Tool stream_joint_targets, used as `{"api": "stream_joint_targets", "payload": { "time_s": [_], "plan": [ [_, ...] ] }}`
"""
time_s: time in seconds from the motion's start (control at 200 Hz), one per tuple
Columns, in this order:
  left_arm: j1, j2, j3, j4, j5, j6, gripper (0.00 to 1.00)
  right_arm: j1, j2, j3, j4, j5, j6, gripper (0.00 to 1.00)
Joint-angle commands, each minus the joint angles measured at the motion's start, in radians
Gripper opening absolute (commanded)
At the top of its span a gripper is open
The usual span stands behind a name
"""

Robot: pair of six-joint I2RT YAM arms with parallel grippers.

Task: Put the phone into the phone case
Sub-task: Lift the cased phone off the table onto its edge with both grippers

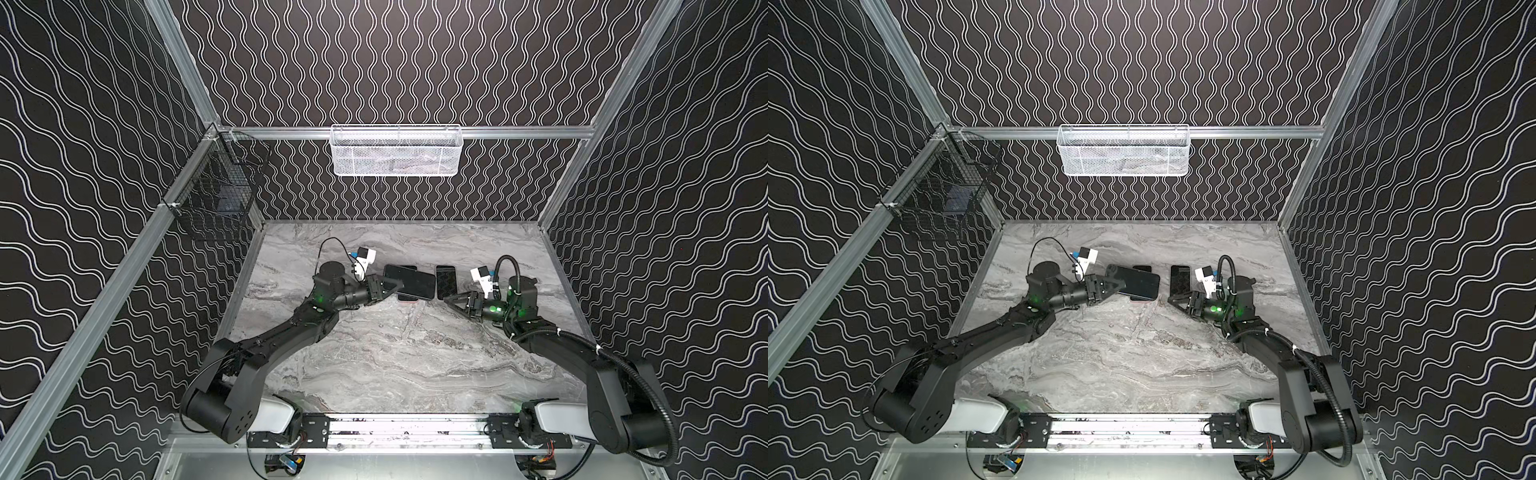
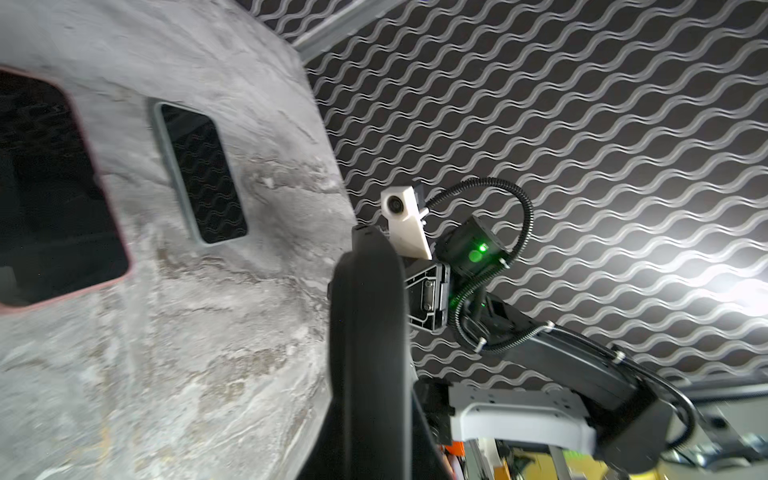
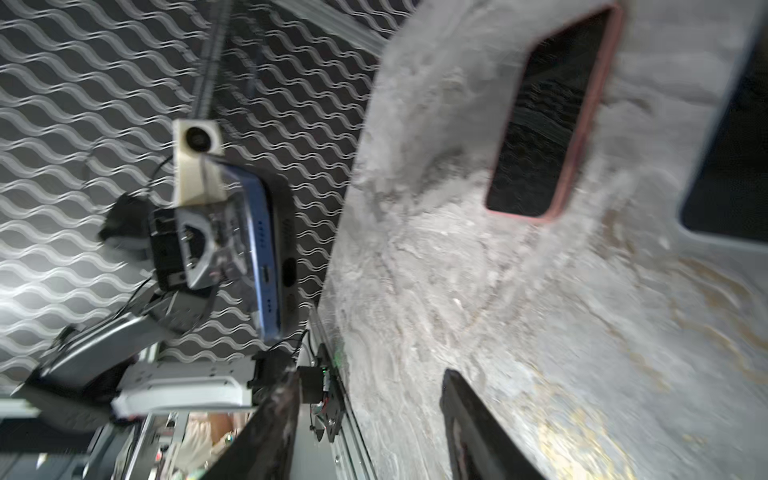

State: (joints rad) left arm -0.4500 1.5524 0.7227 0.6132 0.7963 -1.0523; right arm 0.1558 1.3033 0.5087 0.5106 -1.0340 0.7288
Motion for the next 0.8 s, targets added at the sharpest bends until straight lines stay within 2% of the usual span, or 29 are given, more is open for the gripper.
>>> {"api": "stream_joint_targets", "payload": {
  "time_s": [0.0, 0.17, 0.385, 0.536, 0.736, 0.796],
  "plan": [
    [0.002, 0.010, 0.016, 0.088, 0.066, -0.063, 0.00, -0.001, -0.031, -0.009, 0.183, -0.102, 0.075, 0.60],
    [-0.020, 0.034, 0.014, 0.189, 0.056, -0.137, 0.00, 0.000, -0.029, -0.023, 0.319, -0.116, 0.157, 0.73],
    [-0.041, 0.097, -0.005, 0.361, 0.044, -0.249, 0.00, 0.008, 0.062, -0.038, 0.597, -0.132, 0.341, 0.74],
    [-0.050, 0.115, -0.021, 0.400, 0.027, -0.275, 0.00, 0.011, 0.123, -0.061, 0.829, -0.124, 0.495, 0.63],
    [-0.059, 0.122, -0.013, 0.388, 0.026, -0.270, 0.00, 0.019, 0.188, -0.066, 0.986, -0.112, 0.597, 0.38],
    [-0.061, 0.125, -0.011, 0.391, 0.023, -0.272, 0.00, 0.021, 0.204, -0.064, 1.018, -0.109, 0.617, 0.34]
  ]
}}
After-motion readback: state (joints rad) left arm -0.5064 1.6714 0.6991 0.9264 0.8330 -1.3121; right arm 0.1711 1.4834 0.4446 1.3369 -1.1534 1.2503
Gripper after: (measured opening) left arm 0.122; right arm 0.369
